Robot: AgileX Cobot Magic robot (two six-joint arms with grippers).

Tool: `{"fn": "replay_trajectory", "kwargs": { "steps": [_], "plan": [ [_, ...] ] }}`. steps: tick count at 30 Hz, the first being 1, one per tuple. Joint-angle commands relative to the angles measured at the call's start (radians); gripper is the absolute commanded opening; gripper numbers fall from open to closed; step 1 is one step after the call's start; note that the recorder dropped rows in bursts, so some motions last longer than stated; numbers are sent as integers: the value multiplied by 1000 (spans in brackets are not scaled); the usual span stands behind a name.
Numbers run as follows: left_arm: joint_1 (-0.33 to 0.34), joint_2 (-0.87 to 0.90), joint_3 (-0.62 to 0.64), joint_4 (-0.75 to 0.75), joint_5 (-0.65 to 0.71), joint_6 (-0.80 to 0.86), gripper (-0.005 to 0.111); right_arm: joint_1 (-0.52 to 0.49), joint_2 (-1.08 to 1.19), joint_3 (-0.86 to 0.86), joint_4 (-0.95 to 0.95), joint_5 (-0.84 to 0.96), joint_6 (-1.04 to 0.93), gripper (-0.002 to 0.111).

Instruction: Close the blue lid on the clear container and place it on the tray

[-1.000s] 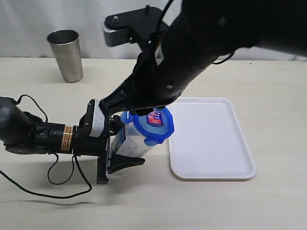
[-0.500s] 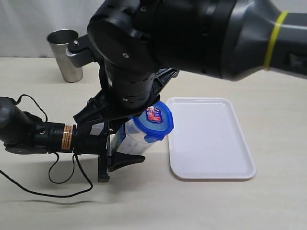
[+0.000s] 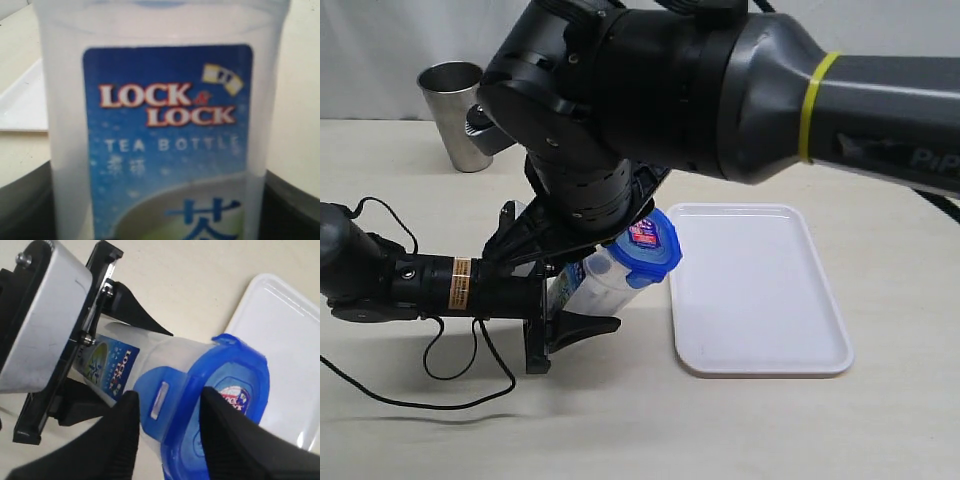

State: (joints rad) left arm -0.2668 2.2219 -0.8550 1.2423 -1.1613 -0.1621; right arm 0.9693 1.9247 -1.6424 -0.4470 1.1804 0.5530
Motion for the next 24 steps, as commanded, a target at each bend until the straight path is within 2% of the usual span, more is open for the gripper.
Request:
{"fn": "replay_trajectory", "kwargs": {
  "steps": [1,10,24],
  "plan": [
    [1,-8,4,9,-60,7,0,3,73,19,34,25,-48,31],
    [1,-8,4,4,-60,7,0,22,79,-13,38,-14,-121,32],
    [1,-8,4,4,-60,7,0,22,-140,-35,51,-104,-200,32]
  ]
}}
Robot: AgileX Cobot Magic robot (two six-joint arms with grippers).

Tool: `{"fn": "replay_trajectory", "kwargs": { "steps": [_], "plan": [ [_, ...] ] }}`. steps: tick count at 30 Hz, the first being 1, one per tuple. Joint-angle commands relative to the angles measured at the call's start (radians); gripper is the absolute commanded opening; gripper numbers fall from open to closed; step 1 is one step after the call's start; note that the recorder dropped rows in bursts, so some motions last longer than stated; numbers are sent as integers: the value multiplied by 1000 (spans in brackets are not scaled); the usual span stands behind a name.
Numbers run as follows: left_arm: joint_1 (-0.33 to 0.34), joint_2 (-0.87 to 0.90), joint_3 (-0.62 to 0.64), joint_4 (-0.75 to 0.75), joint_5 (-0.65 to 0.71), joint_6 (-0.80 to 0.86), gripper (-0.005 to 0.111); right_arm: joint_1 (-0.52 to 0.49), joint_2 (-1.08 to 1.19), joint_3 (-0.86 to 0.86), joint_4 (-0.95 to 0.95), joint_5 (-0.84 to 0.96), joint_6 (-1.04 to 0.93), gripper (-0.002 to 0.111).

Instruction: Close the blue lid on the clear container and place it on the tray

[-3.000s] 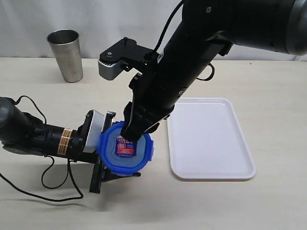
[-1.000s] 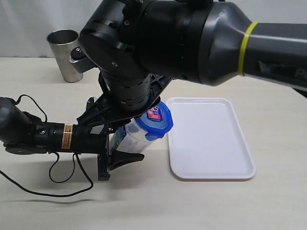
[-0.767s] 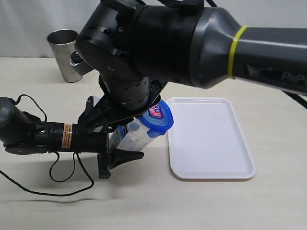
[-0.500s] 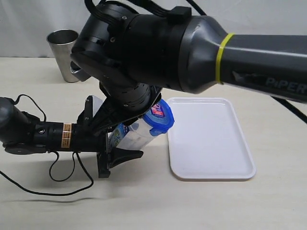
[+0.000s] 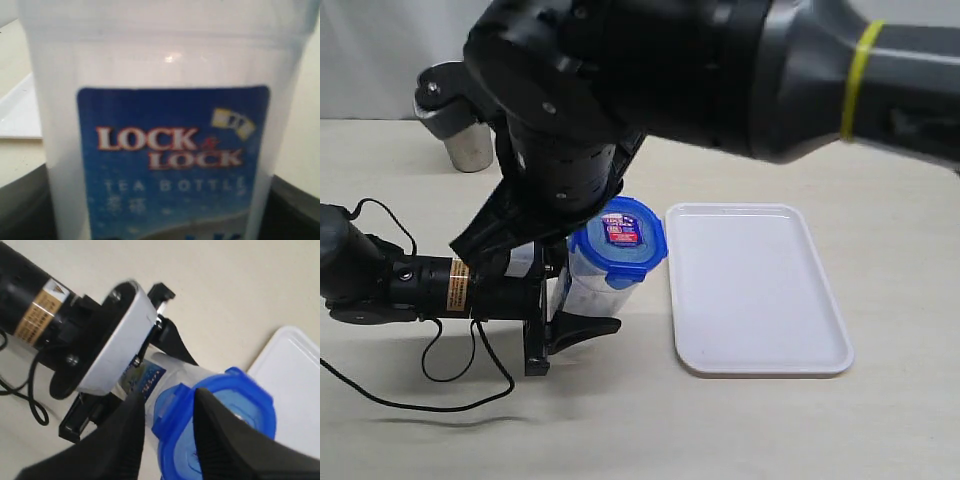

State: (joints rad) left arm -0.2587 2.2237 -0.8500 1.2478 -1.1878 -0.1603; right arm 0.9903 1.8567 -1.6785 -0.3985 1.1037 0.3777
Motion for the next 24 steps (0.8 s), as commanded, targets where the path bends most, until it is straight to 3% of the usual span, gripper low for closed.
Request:
{"fn": "replay_trajectory", "kwargs": {
  "steps": [1,10,17,24],
  "plan": [
    [-7,-10,-1,-1,-33,5,0,1,-91,10,2,-39,-25,32],
    [-7,-10,-1,-1,-33,5,0,1,-304,311,-42,-286,-2,29],
    [-7,-10,-1,-1,-33,5,0,1,-496,593,-286,-473,218,4],
    [-7,-10,-1,7,-33,5,0,-1,-591,801,-553,-539,521,5]
  ]
}}
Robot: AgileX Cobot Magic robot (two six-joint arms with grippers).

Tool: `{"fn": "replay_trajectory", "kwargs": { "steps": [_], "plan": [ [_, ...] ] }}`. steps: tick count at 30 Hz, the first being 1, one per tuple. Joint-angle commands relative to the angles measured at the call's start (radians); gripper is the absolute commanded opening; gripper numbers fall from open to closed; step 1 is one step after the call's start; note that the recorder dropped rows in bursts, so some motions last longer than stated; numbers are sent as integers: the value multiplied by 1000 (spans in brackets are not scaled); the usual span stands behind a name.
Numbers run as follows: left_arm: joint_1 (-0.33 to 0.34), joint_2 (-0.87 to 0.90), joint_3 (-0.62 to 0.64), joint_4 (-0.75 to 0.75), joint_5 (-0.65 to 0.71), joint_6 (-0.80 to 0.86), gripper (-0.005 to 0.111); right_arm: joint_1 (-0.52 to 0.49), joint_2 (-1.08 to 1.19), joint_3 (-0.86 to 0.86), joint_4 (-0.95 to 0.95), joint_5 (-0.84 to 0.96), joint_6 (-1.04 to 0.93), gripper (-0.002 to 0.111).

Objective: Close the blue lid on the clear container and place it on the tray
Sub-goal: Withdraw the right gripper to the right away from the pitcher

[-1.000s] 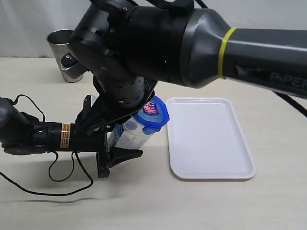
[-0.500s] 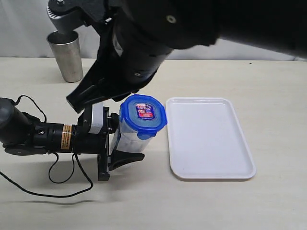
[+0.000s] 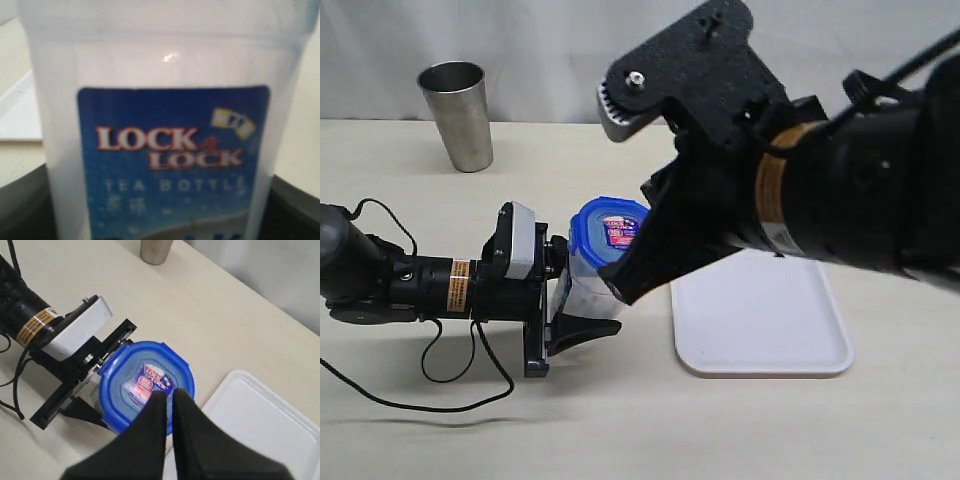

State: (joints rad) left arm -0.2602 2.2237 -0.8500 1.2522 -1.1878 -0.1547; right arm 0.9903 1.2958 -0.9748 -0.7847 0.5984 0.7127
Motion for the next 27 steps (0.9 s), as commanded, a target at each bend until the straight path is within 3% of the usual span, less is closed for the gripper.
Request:
{"fn": "replay_trajectory", "kwargs": {
  "steps": [1,3,5,9,13,20,27],
  "plan": [
    [-5,-10,-1,7,-33,0,0,-7,-31,119,-210,-28,253,5],
    [-5,-10,-1,9,-33,0,0,-53,-17,161,-266,-31,387,5],
    [-5,-10,-1,12,-33,0,0,-142,8,168,-219,-74,391,5],
    [-7,-10,-1,34,-33,-2,0,-327,58,168,54,-363,192,5],
    [-7,-10,-1,43,-33,-2,0,-415,116,168,286,-460,-5,5],
    [-7,-10,-1,-8,-33,-2,0,-384,208,168,439,-424,-131,5],
    [-7,-10,-1,-13,-33,-2,0,-277,212,157,441,-481,-126,5]
  ]
}}
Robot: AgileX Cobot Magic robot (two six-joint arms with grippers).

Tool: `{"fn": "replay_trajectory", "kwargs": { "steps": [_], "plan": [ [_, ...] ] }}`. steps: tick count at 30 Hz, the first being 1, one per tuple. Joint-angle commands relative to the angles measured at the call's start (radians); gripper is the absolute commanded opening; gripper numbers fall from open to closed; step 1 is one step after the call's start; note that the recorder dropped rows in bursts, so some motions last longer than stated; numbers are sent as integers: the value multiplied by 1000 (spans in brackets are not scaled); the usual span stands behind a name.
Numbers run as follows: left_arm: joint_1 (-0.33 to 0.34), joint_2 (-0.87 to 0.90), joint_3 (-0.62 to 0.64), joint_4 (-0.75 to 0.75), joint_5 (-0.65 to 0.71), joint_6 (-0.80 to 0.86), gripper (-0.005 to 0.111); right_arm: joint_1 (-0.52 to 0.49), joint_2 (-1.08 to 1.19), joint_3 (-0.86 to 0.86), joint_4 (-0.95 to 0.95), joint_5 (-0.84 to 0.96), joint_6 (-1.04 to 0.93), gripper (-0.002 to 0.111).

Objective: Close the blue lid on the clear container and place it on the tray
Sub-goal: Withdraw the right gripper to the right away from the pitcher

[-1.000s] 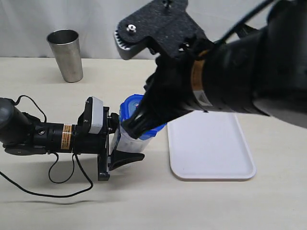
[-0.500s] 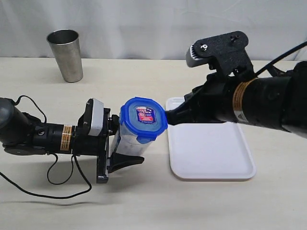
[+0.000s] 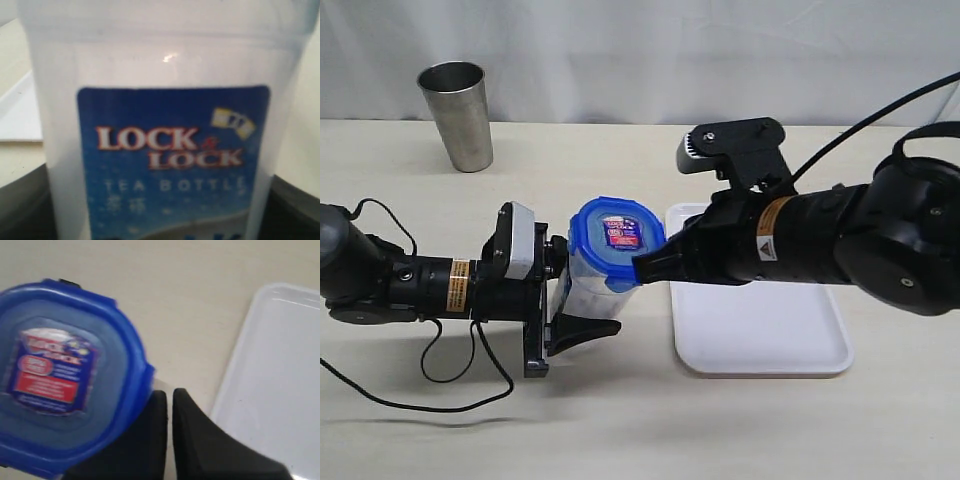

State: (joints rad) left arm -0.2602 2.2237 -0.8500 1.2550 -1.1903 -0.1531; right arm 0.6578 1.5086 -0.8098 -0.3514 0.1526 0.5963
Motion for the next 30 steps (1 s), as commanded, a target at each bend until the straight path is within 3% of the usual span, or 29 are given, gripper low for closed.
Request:
{"fn": "replay_trajectory", "kwargs": {
  "steps": [1,13,20,30],
  "plan": [
    [-7,-10,-1,-16,-31,-4,0,66,0,-13,7,-35,-10,5],
    [-7,-10,-1,-22,-31,-62,0,83,-63,-33,-69,106,-16,5],
    [-7,-10,-1,-48,-31,-62,0,88,-285,-26,-132,168,-18,5],
    [-7,-10,-1,-61,-31,-62,0,88,-703,169,-219,84,-36,5]
  ]
}}
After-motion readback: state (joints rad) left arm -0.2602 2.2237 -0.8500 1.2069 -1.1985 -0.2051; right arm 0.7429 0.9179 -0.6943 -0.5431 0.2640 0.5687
